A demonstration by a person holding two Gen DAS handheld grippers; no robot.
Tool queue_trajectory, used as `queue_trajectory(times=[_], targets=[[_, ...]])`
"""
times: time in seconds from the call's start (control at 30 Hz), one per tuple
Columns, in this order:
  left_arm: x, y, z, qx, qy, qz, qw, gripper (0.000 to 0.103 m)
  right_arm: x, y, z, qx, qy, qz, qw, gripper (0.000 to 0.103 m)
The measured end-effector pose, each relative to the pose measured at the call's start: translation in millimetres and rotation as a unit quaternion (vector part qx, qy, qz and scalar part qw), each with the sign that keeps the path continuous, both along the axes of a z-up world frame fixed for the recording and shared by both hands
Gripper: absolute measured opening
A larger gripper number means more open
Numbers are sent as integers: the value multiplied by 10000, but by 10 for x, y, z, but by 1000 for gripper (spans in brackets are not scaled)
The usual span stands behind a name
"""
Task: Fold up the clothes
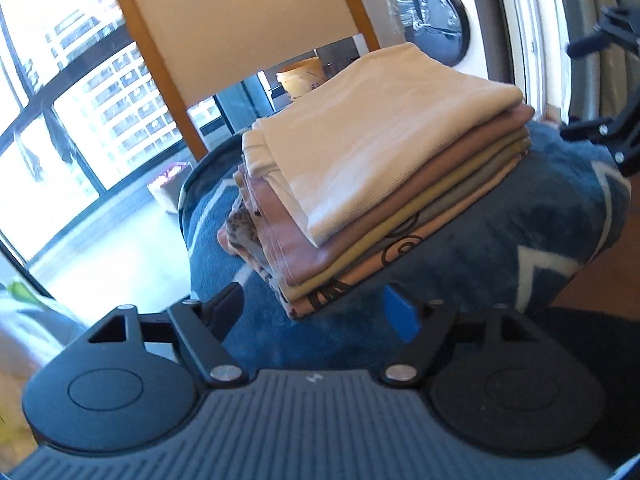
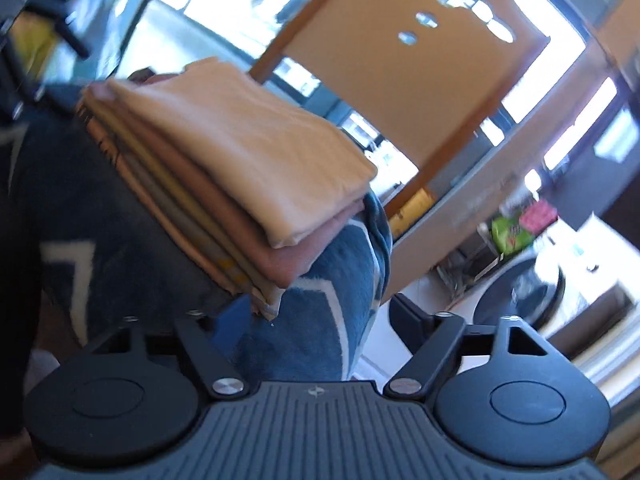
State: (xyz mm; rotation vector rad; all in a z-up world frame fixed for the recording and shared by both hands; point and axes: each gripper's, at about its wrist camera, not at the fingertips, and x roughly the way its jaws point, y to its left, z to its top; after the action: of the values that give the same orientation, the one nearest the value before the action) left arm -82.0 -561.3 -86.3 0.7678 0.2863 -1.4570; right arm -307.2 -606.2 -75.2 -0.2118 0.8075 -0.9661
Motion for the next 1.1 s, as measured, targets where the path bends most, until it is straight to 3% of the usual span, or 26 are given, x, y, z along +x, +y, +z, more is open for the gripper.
queue_trajectory(times=[0.03,0.07,0.2,0.33,0.43,0.73,1.1], targets=[[8,32,17,-16,213,128,9997,94,-55,-23,55,233,-423,-256,9985,103],[1,78,34,-39,396,241,9989,100,-112,-50,100,498,-849,-499,9939,103],[28,135,101,-35,959,564,9938,102,-310,-124,154,1655,-2180,-1124,9552,103],[9,225,184,-72,1266,800,9887,102,-338,-88,143,2250,-2697,-1376,9261,103],[-26,274,239,-47,1412,900,9859,102,-283,-23,171,2453,-2833,-1476,9153,103],[-74,433,405,-127,1940,1041,9754,102,-139,305,364,2541,-2821,-1522,9125,103],[-294,610,492,-74,1950,1189,9735,102,-213,642,499,2389,-2764,-1451,9195,103]])
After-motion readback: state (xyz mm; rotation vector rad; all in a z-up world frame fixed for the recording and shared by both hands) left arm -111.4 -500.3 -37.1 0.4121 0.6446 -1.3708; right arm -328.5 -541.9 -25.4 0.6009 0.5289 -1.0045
